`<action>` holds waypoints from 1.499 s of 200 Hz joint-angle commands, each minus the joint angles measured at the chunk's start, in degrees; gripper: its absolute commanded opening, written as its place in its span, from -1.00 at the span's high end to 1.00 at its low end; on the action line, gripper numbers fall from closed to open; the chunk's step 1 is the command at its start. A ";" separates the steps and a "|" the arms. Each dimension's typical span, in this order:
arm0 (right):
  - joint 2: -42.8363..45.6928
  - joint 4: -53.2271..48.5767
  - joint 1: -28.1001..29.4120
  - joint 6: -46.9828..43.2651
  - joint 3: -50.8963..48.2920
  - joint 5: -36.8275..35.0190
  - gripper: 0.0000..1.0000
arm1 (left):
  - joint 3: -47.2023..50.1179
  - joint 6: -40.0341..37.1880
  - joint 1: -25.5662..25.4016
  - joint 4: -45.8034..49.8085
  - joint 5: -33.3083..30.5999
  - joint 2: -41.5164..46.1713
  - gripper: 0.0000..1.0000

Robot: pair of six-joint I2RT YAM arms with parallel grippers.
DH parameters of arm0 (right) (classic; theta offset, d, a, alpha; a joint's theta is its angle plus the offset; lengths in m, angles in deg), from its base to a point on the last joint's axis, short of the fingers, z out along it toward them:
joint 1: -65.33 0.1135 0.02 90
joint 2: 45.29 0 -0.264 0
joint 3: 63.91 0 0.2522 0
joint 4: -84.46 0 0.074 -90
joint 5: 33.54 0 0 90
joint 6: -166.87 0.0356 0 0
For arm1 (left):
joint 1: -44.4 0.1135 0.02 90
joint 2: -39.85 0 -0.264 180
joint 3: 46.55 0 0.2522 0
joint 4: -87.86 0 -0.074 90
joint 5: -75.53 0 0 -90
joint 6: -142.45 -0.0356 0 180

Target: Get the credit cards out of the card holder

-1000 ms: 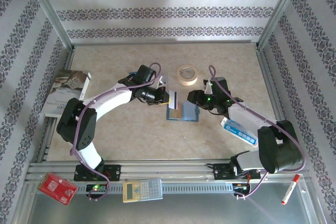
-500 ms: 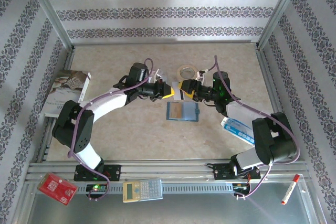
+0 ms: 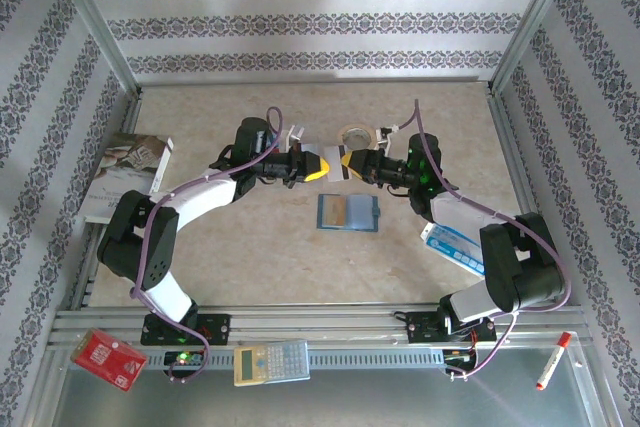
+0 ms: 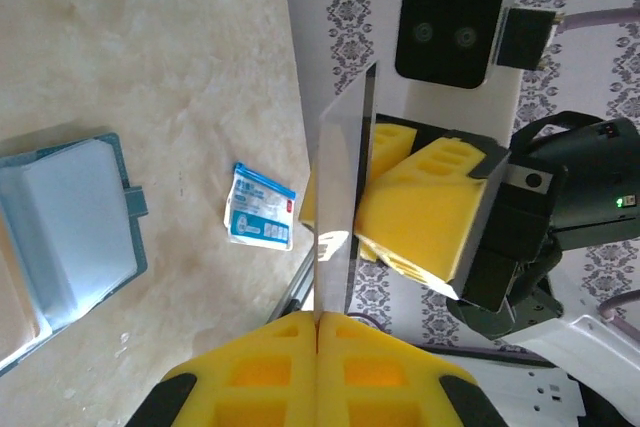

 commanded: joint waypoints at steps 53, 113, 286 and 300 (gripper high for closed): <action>2.69 5.91 2.38 6.03 1.25 -2.57 0.97 | 4.94 11.77 -0.16 -17.13 -11.42 3.88 0.26; 2.57 9.18 2.79 10.14 0.86 -4.16 0.96 | 5.40 16.90 -1.97 -26.54 -12.37 2.22 0.40; 6.61 -12.61 -4.34 -4.29 -2.31 -11.81 -0.57 | -11.27 -30.30 2.27 27.62 -22.80 4.76 1.00; 7.67 -15.88 -4.34 -7.05 -2.39 -13.44 -0.69 | -17.25 -39.70 2.30 37.50 -27.87 2.65 1.00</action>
